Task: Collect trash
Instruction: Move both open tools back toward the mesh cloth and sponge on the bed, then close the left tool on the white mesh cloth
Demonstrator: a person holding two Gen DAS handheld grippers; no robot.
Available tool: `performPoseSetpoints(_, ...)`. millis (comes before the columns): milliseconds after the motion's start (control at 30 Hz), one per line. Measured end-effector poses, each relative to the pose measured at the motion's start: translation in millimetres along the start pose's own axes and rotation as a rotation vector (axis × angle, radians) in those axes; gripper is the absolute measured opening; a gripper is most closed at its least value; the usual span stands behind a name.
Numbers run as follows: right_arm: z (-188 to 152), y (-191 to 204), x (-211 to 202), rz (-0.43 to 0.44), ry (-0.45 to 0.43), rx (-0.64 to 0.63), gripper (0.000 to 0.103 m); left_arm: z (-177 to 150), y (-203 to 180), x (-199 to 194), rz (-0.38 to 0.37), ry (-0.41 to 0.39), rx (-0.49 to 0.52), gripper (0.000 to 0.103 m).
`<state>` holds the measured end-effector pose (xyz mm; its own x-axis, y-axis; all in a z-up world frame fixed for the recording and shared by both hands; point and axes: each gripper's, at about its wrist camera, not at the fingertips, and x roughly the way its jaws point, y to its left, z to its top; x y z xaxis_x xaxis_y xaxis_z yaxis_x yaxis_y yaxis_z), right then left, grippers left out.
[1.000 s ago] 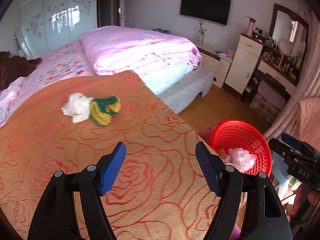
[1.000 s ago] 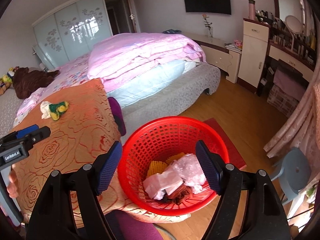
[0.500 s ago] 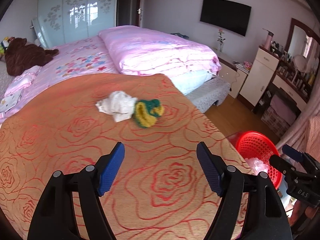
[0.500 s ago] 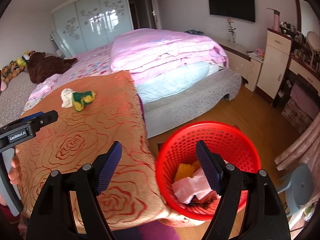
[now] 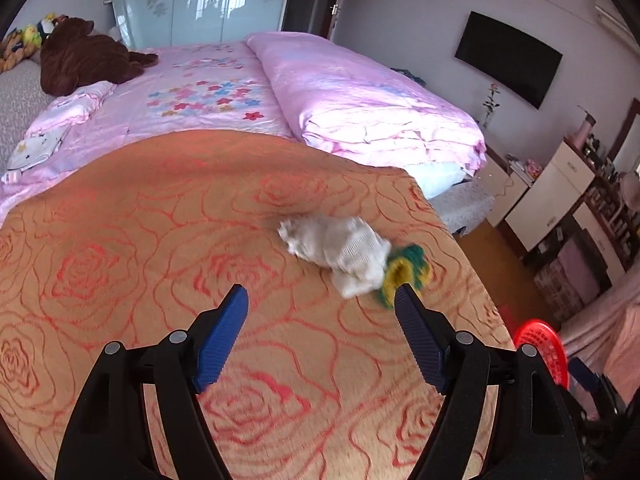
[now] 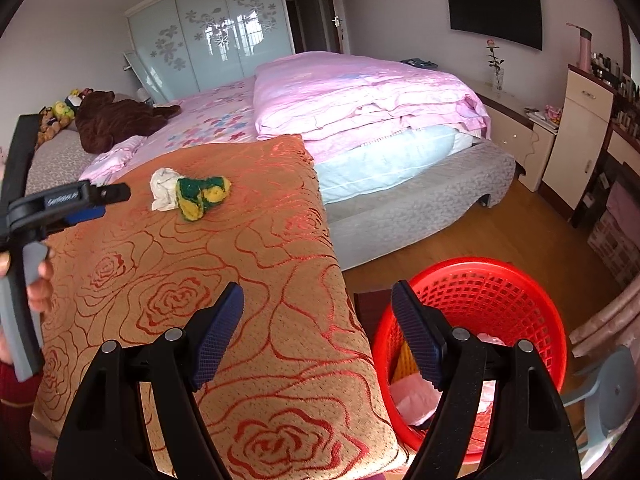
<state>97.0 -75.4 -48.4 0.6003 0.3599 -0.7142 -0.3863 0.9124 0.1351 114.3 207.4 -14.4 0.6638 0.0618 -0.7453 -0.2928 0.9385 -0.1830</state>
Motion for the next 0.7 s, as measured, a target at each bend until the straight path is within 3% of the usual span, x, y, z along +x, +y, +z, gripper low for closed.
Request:
performPoseSetpoints(467,-4.4,-11.4,6.5,0.002,0.016,0.037,0.074,20.7,-22.2,55.9,0.021,0.067,0.025,0.072)
performPoseSetpoints(633,-4.9,-11.0,6.3,0.003,0.015,0.038,0.074,17.5,-10.3,61.2,-0.003,0.085,-0.004,0.036)
performPoseSetpoints(700,-4.7,-10.1,6.4,0.006,0.017,0.033,0.074,14.5,-8.0,60.2,-0.012,0.082,-0.003,0.033)
